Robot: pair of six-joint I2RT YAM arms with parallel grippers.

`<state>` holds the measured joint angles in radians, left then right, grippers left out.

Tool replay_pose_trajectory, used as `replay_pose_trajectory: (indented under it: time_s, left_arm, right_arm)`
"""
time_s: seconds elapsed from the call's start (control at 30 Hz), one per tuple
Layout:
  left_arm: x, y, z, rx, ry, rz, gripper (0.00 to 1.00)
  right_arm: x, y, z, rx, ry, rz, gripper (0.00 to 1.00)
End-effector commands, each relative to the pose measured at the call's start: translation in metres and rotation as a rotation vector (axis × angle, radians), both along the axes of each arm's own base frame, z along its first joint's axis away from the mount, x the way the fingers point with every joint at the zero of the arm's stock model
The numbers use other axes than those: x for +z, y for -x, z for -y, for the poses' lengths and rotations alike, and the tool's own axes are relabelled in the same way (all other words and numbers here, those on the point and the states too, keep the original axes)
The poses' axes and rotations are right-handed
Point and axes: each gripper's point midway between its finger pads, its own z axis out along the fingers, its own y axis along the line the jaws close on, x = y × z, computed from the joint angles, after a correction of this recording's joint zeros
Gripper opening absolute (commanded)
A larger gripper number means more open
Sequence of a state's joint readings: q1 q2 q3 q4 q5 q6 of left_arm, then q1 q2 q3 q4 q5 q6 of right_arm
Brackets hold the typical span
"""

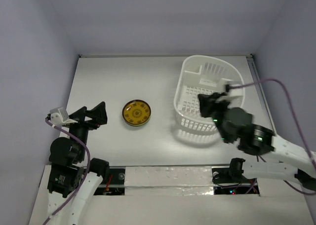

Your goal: Unload the plates from the dish rack

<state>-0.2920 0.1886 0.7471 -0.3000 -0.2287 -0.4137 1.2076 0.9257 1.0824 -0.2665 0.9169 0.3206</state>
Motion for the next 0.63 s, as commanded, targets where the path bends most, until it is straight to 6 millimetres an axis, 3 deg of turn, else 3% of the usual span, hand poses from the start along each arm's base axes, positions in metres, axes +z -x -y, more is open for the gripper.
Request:
replay_pose_trajectory:
  time_s: [0.0,0.03,0.07,0.17,0.3,0.6]
  left_arm:
    - [0.039,0.006,0.010,-0.064,-0.001,0.108,0.99]
    - [0.042,0.006,0.010,-0.065,-0.002,0.117,0.99]
    - [0.044,0.006,0.010,-0.066,-0.003,0.121,0.99]
    - [0.046,0.003,0.011,-0.068,0.000,0.127,0.99]
    - [0.037,-0.003,0.017,-0.087,0.014,0.102,0.99]
    - [0.023,-0.014,0.025,-0.114,0.012,0.062,0.99]
  right_arm:
    - [0.029,0.008,0.092,-0.259,-0.277,0.075,0.24]
    - [0.029,0.012,0.107,-0.283,-0.307,0.081,0.41]
    - [0.035,0.020,0.134,-0.305,-0.382,0.095,0.71]
    - [0.020,0.030,0.178,-0.409,-0.450,0.075,0.92]
    - [0.009,0.037,0.199,-0.446,-0.537,0.067,0.93]
    - [-0.002,0.029,0.181,-0.463,-0.411,0.054,0.98]
